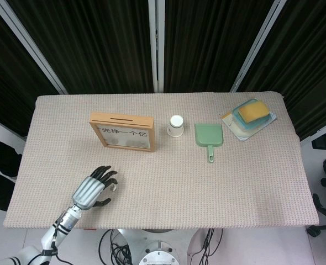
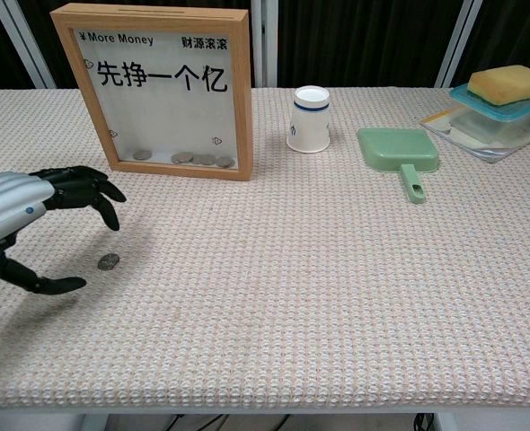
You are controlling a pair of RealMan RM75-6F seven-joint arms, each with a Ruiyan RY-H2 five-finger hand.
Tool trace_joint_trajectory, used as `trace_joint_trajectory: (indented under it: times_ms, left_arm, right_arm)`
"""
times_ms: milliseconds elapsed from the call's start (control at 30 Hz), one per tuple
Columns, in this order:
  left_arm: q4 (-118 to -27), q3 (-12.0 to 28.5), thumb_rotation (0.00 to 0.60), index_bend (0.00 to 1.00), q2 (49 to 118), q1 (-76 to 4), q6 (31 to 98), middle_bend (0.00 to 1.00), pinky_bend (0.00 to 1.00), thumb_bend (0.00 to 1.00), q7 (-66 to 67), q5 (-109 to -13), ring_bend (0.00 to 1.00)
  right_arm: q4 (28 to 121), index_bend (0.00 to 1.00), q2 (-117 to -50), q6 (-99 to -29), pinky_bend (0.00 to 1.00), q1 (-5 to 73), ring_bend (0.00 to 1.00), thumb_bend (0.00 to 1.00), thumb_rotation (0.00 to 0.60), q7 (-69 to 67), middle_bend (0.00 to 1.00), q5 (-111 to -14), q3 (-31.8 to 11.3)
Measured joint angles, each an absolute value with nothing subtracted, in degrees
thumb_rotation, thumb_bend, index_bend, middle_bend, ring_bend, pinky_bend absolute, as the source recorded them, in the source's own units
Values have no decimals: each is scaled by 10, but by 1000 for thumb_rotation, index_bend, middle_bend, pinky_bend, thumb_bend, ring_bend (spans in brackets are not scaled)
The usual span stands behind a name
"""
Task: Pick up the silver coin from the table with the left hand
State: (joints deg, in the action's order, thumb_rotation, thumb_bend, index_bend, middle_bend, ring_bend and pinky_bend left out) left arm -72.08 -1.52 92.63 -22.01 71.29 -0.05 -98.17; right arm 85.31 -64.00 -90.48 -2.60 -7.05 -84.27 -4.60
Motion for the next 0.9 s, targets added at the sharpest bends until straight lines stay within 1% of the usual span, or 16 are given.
trace_joint_trajectory:
  times_ms: [133, 267, 500, 700, 900]
  left_arm:
    - [-710, -14, 600, 349, 938, -225, 703, 173, 136, 209, 4, -969, 70]
    - [-700, -16, 600, 380, 944, -226, 697, 173, 135, 233, 3, -958, 70]
    - [-690, -20, 600, 425, 950, -225, 696, 173, 133, 235, -2, -945, 70]
    - [-686, -23, 600, 428, 956, -228, 694, 173, 133, 240, -6, -942, 69]
    - [-681, -23, 600, 427, 961, -234, 686, 173, 127, 311, -9, -936, 70]
  right_arm:
    - [850, 0, -641, -900, 0, -26, 0, 294, 600, -70, 0, -840, -45]
    - [849, 0, -641, -898, 0, -27, 0, 295, 600, -72, 0, -837, -45]
    - [845, 0, -639, -896, 0, -27, 0, 294, 600, -78, 0, -836, -45]
    - [845, 0, -639, -892, 0, -25, 0, 294, 600, -77, 0, -838, -44]
    - [846, 0, -638, -889, 0, -25, 0, 303, 600, -77, 0, -837, -43]
